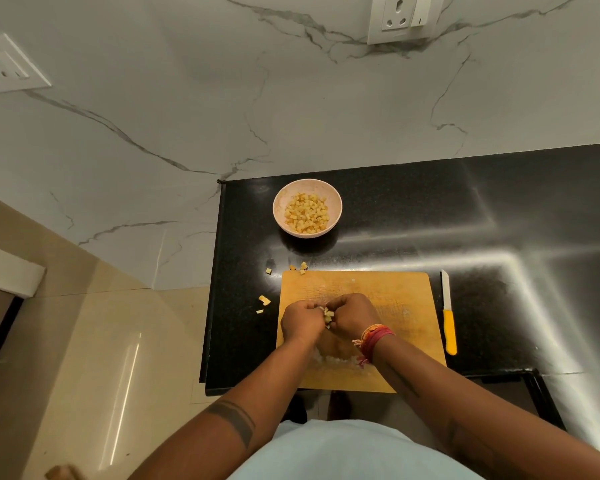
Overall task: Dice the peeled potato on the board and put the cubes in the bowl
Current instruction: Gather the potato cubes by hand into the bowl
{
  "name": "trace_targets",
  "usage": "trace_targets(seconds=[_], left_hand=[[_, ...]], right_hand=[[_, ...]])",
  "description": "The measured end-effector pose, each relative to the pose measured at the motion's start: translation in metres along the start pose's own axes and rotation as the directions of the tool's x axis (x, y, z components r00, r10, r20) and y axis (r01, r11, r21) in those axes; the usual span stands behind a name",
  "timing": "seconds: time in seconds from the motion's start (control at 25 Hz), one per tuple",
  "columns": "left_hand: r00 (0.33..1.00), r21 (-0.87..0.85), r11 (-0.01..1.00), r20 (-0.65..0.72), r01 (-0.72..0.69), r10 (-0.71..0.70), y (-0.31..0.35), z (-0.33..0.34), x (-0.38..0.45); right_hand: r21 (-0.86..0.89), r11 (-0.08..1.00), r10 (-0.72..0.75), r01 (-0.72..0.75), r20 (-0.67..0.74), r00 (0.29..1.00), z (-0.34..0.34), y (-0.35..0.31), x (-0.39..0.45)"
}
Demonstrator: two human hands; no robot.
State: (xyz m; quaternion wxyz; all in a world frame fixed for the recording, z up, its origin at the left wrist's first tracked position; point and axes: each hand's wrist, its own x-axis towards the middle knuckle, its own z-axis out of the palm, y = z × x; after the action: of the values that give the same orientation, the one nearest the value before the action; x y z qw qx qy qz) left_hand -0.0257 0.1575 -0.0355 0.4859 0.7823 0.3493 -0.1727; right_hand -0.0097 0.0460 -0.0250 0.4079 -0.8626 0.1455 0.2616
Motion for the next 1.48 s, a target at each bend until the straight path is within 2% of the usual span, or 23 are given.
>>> trace_targets(seconds=[0.12,0.28,0.48,0.56,0.68,0.84,1.04,1.08,1.12,1.24,1.48], left_hand=[[0.999,-0.042,0.998,-0.001,0.046,-0.046,0.001,0.000,-0.001],[0.997,-0.044,0.997,-0.036,0.070,-0.071,0.003,0.001,-0.009],[0.986,-0.189,0.971,-0.039,0.150,-0.160,0.008,0.002,-0.013],[0.984,-0.212,0.963,-0.030,0.165,-0.175,0.010,0.000,-0.014],[0.977,-0.297,0.932,0.016,0.209,-0.215,0.011,0.000,-0.013],[0.970,-0.363,0.900,0.055,0.242,-0.239,0.017,-0.002,-0.017],[0.969,-0.467,0.850,0.088,0.243,-0.229,0.022,-0.004,-0.013],[0.973,-0.453,0.862,0.085,0.230,-0.215,0.022,-0.004,-0.012],[0.977,-0.429,0.878,0.078,0.212,-0.198,0.022,-0.005,-0.011],[0.983,-0.377,0.908,0.074,0.184,-0.169,0.025,-0.004,-0.005],[0.991,-0.357,0.924,0.077,0.133,-0.113,0.069,-0.016,0.013]], right_hand=[[0.028,0.999,0.028,-0.028,0.009,1.000,0.000,-0.001,0.000],[-0.061,0.997,-0.042,0.040,-0.027,0.999,0.008,-0.005,-0.010],[0.079,0.996,0.050,-0.048,-0.022,0.999,0.002,-0.001,-0.003],[0.123,0.989,0.075,-0.076,0.007,0.997,-0.003,-0.002,-0.001],[0.060,0.997,0.037,-0.039,0.042,0.998,-0.008,-0.005,0.001],[0.074,0.997,0.006,-0.010,0.051,0.999,-0.008,-0.004,0.005],[0.211,0.977,-0.024,0.000,0.113,0.993,-0.014,-0.006,0.011],[0.236,0.972,-0.023,-0.008,0.127,0.992,-0.017,-0.006,0.010],[0.334,0.941,0.014,-0.056,0.126,0.992,-0.017,-0.005,0.012],[0.388,0.912,0.111,-0.136,0.085,0.990,-0.016,-0.008,0.020],[0.544,0.822,0.128,-0.171,0.117,0.985,-0.040,-0.047,0.032]])
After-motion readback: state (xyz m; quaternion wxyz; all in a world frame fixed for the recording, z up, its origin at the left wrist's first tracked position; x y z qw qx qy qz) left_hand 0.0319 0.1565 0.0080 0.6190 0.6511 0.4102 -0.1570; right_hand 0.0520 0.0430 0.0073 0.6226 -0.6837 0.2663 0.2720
